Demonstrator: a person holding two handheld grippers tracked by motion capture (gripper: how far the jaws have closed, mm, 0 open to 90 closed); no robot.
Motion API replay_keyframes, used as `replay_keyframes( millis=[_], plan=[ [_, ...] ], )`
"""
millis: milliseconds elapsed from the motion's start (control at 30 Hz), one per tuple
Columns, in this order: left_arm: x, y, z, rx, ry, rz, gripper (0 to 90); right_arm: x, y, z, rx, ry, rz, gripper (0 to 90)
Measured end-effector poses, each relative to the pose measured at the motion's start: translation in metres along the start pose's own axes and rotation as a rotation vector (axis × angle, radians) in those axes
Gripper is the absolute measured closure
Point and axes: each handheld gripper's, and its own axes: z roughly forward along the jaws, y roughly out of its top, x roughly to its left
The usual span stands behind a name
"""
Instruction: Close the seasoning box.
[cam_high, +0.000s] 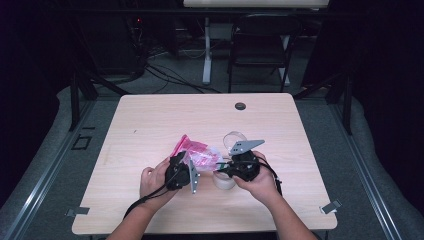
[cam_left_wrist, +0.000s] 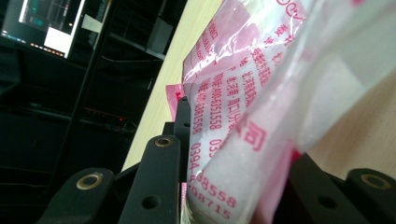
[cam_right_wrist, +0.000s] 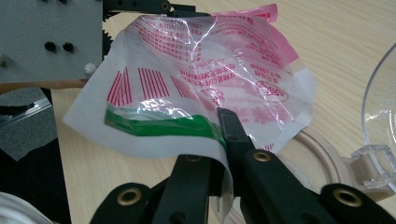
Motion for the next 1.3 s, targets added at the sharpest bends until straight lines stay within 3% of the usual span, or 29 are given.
replay_keyframes(
  millis=[233, 300, 333, 700, 733, 767, 833, 1033, 1300],
  plan=[
    [-0.003, -0.003, 0.002, -0.004, -0.025, -0.03, 75.5, 0.002, 0.0, 0.0, 0.001, -0.002, -0.006, 90.0],
    [-0.004, -0.004, 0.003, -0.002, -0.034, -0.028, 75.7, 0.002, 0.001, 0.0, -0.001, 0.002, -0.007, 89.7],
    [-0.003, -0.004, 0.002, 0.024, -0.038, 0.005, 75.7, 0.003, 0.001, 0.0, -0.005, 0.0, -0.005, 89.5],
    [-0.005, -0.009, 0.006, 0.023, -0.107, -0.039, 76.6, 0.003, 0.001, -0.002, -0.03, 0.007, 0.004, 82.3],
    [-0.008, -0.01, 0.009, -0.009, -0.126, -0.102, 76.6, 0.003, 0.002, -0.002, -0.037, 0.006, 0.001, 79.4],
    [-0.008, -0.01, 0.009, -0.009, -0.126, -0.102, 76.7, 0.003, 0.002, -0.002, -0.037, 0.006, 0.001, 79.4],
    [-0.008, -0.012, 0.011, -0.024, -0.138, -0.14, 76.7, 0.003, 0.002, -0.002, -0.043, 0.005, 0.001, 77.5],
    [-0.005, -0.018, 0.014, -0.013, -0.203, -0.204, 76.9, 0.003, 0.002, -0.006, -0.071, 0.006, 0.005, 68.4],
    [0.003, -0.025, 0.017, -0.032, -0.303, -0.337, 77.2, 0.002, 0.003, -0.012, -0.114, 0.0, 0.023, 57.0]
  ],
)
